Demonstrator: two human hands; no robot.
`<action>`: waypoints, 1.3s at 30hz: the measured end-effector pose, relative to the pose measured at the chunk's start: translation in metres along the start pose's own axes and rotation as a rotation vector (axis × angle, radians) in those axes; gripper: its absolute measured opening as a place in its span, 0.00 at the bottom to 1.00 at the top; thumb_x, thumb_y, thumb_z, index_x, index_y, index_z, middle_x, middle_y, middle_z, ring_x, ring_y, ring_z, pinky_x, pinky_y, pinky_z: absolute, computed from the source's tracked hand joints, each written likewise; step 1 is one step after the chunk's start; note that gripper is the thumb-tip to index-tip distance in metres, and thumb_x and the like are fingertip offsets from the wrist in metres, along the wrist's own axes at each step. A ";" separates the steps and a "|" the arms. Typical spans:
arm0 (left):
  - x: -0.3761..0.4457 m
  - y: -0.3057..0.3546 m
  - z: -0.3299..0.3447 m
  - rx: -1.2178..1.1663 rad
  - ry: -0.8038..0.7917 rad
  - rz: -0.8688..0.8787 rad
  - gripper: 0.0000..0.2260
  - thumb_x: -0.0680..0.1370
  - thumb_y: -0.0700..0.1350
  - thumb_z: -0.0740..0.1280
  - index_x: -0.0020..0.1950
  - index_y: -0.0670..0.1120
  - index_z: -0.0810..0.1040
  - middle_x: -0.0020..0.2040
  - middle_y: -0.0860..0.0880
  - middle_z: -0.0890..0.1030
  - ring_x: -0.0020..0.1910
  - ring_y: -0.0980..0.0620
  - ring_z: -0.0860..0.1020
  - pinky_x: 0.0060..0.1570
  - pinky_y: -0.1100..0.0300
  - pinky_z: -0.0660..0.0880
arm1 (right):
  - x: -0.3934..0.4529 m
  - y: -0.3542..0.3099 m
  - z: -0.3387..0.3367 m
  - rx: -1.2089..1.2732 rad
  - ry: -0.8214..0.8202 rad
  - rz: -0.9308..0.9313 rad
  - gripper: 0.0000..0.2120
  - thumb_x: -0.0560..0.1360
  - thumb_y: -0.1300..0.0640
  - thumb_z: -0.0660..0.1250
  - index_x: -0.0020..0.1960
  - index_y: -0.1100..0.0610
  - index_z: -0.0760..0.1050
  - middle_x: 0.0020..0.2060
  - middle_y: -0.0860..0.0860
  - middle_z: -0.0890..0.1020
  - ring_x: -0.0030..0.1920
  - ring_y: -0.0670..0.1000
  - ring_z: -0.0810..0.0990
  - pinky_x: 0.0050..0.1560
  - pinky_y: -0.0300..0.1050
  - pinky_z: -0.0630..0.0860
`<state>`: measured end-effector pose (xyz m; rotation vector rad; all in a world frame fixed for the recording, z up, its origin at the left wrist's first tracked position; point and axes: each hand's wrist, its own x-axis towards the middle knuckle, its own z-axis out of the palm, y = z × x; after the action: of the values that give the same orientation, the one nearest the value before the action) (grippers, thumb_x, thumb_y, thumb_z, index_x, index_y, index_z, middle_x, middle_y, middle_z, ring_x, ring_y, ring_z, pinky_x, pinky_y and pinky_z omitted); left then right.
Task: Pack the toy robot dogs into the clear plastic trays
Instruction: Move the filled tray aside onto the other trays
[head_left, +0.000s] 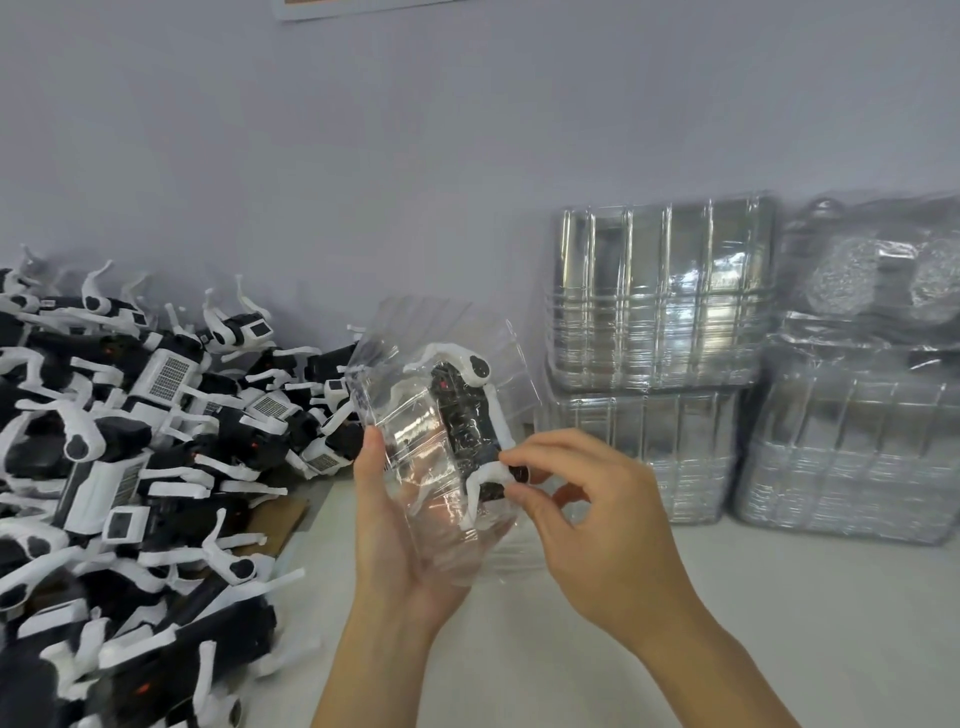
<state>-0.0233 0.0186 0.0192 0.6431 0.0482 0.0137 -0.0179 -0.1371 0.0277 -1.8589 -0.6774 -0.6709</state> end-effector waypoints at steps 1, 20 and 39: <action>0.000 0.000 0.000 0.024 -0.009 0.005 0.30 0.61 0.69 0.76 0.52 0.49 0.88 0.60 0.38 0.83 0.57 0.37 0.82 0.63 0.38 0.73 | 0.000 0.001 -0.001 0.000 -0.002 0.001 0.12 0.74 0.64 0.75 0.54 0.51 0.85 0.48 0.38 0.81 0.47 0.43 0.81 0.43 0.34 0.78; 0.003 -0.010 -0.006 0.227 -0.123 -0.103 0.38 0.54 0.65 0.83 0.58 0.46 0.85 0.53 0.41 0.86 0.47 0.40 0.86 0.39 0.50 0.82 | 0.005 -0.010 -0.014 -0.011 -0.032 0.102 0.25 0.82 0.56 0.63 0.77 0.46 0.65 0.71 0.35 0.70 0.73 0.40 0.67 0.68 0.54 0.73; 0.001 -0.005 0.001 0.273 0.018 0.047 0.40 0.56 0.71 0.78 0.62 0.50 0.84 0.60 0.39 0.83 0.55 0.39 0.82 0.64 0.33 0.73 | 0.003 0.002 -0.013 0.014 -0.021 0.126 0.27 0.78 0.57 0.70 0.73 0.41 0.68 0.61 0.34 0.75 0.64 0.39 0.74 0.61 0.31 0.71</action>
<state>-0.0222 0.0134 0.0168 0.9167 0.0531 0.0587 -0.0163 -0.1491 0.0334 -1.8809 -0.5716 -0.5647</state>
